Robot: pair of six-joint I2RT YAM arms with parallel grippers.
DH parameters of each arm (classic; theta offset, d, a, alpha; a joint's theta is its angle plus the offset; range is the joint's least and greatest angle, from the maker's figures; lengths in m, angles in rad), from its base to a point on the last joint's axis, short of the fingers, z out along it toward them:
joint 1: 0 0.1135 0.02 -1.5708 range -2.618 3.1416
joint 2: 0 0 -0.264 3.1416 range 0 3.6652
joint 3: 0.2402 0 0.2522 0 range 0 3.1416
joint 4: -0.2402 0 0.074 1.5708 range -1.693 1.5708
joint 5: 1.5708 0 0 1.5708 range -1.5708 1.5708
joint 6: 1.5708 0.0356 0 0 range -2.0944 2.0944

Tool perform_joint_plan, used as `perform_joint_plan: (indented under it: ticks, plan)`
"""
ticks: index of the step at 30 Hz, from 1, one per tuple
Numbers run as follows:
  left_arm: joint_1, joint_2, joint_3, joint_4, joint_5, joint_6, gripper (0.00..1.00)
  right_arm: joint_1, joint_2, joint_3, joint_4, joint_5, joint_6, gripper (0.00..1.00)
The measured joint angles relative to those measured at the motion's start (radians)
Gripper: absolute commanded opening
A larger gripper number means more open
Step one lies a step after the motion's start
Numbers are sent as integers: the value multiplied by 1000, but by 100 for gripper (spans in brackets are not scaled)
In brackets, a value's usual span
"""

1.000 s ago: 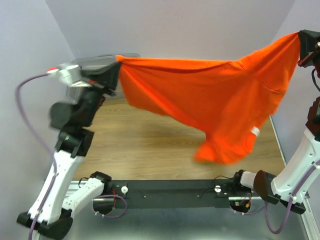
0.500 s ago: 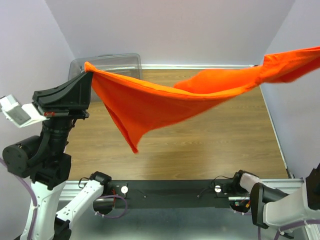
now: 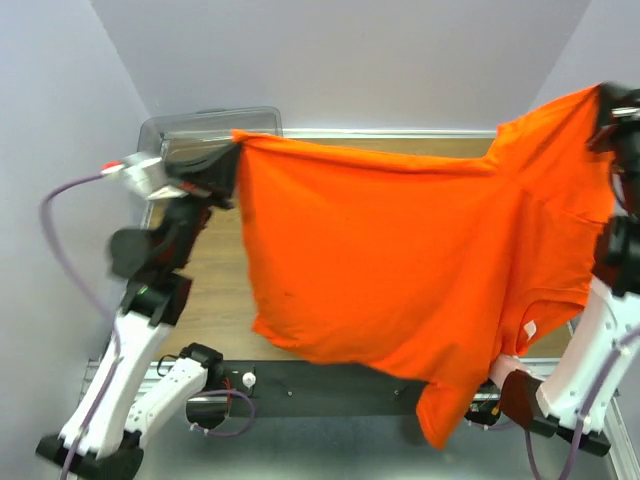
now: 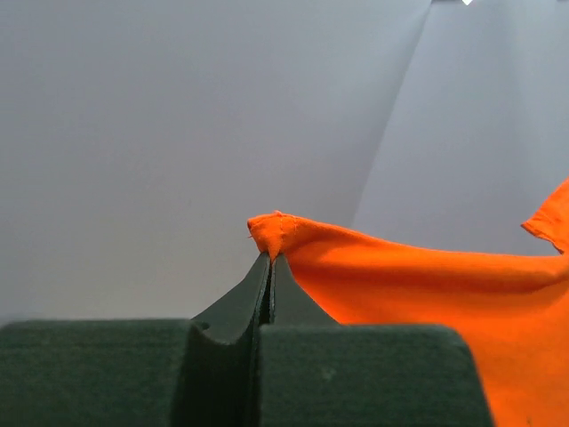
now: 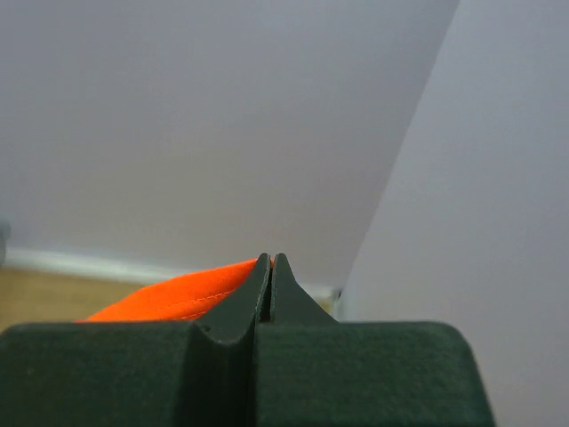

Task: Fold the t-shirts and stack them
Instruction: Flatten the tshirt out

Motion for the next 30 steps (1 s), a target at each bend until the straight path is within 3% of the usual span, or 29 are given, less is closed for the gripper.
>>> perform_joint_plan:
  ticks: [6, 11, 15, 19, 23, 30]
  plan:
    - [0, 358, -196, 77, -35, -31, 0, 0, 6, -566, 109, -106, -51, 0]
    - [0, 729, -122, 94, -90, -42, 0, 1, 153, -816, 250, -209, -63, 1]
    - [0, 1004, 108, 39, -133, -40, 0, 14, 333, -855, 375, -243, -70, 1]
    - [0, 1176, 309, -11, -153, -37, 0, 26, 510, -816, 453, -244, -77, 1]
    - [0, 1257, 411, -57, -179, -28, 0, 37, 629, -749, 481, -236, -76, 0]
    - [0, 1309, 536, -108, -217, 4, 0, 54, 668, -626, 516, -206, -37, 1]
